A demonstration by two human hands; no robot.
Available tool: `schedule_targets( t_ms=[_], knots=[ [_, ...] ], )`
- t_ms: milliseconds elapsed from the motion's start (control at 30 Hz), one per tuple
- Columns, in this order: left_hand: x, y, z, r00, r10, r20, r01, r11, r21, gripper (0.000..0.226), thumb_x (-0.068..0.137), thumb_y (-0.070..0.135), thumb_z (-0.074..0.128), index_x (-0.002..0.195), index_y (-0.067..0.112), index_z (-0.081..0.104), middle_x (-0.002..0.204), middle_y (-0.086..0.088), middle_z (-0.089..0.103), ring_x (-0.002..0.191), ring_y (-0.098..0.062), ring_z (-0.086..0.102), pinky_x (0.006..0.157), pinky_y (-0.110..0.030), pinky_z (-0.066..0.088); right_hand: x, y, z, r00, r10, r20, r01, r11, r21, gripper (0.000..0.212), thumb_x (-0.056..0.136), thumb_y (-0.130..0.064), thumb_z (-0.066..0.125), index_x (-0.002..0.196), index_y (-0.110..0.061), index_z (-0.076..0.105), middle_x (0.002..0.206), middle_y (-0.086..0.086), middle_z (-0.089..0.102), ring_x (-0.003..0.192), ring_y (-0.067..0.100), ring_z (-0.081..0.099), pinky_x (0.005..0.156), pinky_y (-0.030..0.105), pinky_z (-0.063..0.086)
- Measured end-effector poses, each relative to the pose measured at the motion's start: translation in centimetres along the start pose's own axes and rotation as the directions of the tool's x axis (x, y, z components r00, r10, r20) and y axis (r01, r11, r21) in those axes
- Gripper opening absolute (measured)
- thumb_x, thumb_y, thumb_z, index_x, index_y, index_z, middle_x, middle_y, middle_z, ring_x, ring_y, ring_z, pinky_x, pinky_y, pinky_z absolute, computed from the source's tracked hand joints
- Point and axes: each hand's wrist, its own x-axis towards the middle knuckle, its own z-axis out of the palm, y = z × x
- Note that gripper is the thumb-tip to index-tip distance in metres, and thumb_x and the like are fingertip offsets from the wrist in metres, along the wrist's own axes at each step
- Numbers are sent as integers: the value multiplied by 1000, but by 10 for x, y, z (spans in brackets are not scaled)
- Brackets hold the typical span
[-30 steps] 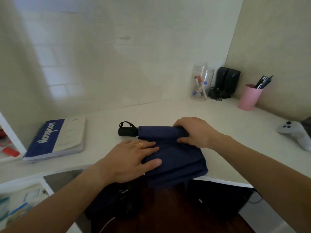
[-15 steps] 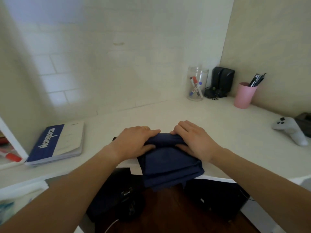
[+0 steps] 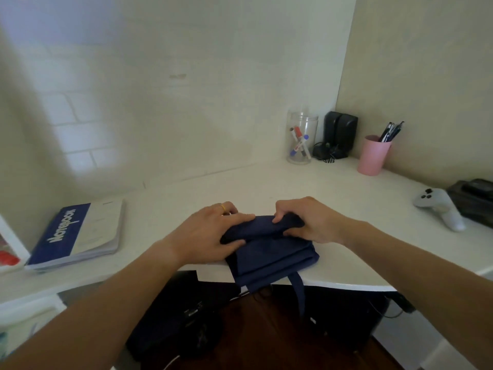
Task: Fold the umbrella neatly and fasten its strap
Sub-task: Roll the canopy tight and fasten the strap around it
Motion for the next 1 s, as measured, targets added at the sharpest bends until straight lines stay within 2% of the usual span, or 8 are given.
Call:
schedule_targets(
  t_ms=[133,333,500,600,767,833,900,1000],
  knots=[
    [-3,-8,-1,979,-142,145,157,983,-96,56,101,56,46,152,36,41,134,2,64,119,-18,59,100,-30,43,-8,6,9,997,-31,-75,31,1000,0,32,82,-15,76,102,-35,60,106,-7,69,94,18,66,85,44,54],
    [-8,-1,7,998,-67,-19,65,994,-90,47,94,43,65,140,35,59,120,3,65,103,-19,62,89,-32,49,3,-6,-17,997,53,58,-60,990,126,13,82,-22,79,91,-26,71,98,-9,71,96,6,67,90,36,56],
    [-6,9,17,982,-86,-165,82,996,-35,43,86,28,73,127,33,61,114,8,60,101,-17,56,70,-43,58,14,-6,-36,962,190,198,-196,981,9,48,81,-29,80,126,-23,65,115,-5,71,100,12,66,82,18,49],
    [1,12,13,982,-57,-180,54,998,-24,41,85,31,72,122,36,55,114,9,57,102,-16,54,67,-43,57,12,-10,-32,979,144,146,-124,983,-134,37,79,-31,80,115,-21,72,108,-4,73,93,15,64,86,32,52],
    [-1,1,5,998,-61,9,61,998,22,66,86,54,54,146,31,45,130,7,62,112,-19,60,101,-38,46,-13,-2,-11,999,-20,-48,8,971,-238,33,75,-32,79,104,-23,66,99,-5,63,88,15,56,78,32,46],
    [-7,2,5,991,-94,92,102,990,-96,68,89,57,44,153,32,38,137,6,60,115,-19,60,99,-37,48,-21,0,-4,986,-96,-134,54,956,-287,33,73,-29,81,101,-21,65,96,-4,60,84,16,53,72,30,42],
    [-10,6,8,999,-38,29,40,995,-87,61,94,49,45,152,31,42,137,6,60,112,-19,62,93,-37,52,-25,0,0,979,-132,-156,77,946,-314,35,71,-28,83,99,-20,64,95,-3,57,82,17,51,70,30,40],
    [-17,10,21,994,28,-105,-25,999,30,54,93,26,63,147,27,52,131,2,63,106,-23,65,80,-41,59,-25,-3,-15,998,-14,-69,10,999,-47,24,75,-33,83,94,-26,69,103,-6,61,94,13,58,84,29,46]
  ],
)
